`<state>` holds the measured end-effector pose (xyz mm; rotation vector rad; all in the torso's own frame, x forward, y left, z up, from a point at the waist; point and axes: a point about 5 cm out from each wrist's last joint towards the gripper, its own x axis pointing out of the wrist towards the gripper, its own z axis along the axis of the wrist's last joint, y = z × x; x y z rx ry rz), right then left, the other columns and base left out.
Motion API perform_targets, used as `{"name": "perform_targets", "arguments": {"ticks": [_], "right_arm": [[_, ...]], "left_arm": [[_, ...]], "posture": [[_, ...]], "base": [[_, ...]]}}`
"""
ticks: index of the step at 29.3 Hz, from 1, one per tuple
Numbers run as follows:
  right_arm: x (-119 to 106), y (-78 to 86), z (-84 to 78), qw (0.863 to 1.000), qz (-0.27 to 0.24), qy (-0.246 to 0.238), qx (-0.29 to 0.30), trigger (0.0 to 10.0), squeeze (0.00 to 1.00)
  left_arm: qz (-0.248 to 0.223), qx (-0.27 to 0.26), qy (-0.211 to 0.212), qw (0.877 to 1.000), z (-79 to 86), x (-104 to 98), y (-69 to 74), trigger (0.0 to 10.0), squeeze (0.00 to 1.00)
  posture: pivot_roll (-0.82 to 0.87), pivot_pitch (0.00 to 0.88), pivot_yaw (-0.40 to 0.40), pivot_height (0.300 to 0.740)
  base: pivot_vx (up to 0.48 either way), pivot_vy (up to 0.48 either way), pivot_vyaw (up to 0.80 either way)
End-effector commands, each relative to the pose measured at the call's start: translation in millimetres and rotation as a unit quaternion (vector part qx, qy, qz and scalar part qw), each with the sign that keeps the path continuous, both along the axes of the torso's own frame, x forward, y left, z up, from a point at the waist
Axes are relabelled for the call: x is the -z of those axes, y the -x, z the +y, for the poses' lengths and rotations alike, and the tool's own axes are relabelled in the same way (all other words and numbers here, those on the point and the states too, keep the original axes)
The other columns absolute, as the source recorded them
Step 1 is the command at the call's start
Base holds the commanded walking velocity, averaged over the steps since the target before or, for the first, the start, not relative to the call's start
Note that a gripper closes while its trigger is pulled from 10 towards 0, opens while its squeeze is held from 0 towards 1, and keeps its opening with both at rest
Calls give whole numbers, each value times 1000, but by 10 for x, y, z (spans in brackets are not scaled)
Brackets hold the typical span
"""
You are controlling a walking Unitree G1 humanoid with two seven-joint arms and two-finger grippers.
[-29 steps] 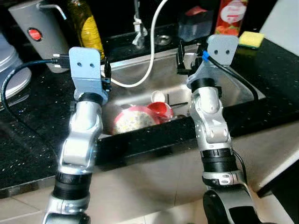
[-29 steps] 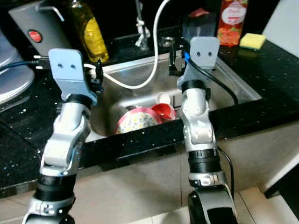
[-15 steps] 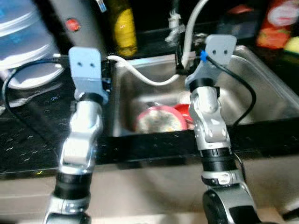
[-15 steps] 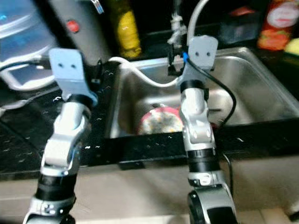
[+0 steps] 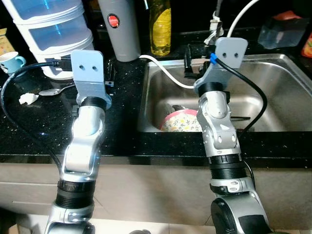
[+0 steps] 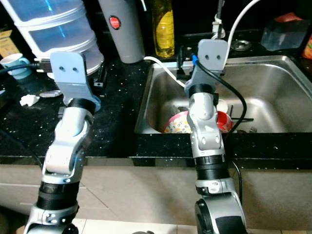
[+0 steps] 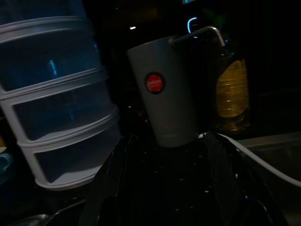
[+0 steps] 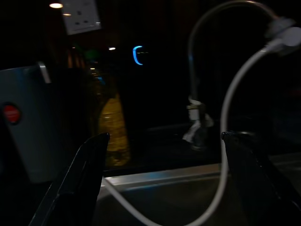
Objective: Kitchen organization
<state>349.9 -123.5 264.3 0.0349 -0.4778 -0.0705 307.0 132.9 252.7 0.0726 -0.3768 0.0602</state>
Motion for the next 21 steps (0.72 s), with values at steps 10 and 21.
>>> {"name": "perform_targets", "arguments": {"ticks": [10, 21], "right_arm": [[3, -17, 59, 1000, 4, 0, -11, 10000, 0], [-4, -21, 85, 1000, 2, 1, -17, 10000, 0]], "left_arm": [[20, -28, 15, 999, 128, 33, -55, 10000, 0], [23, -31, 21, 999, 152, 37, -63, 10000, 0]], "posture": [[100, 0, 118, 740], [101, 0, 117, 740]], "base": [[0, 0, 0], [0, 340, 0]]}}
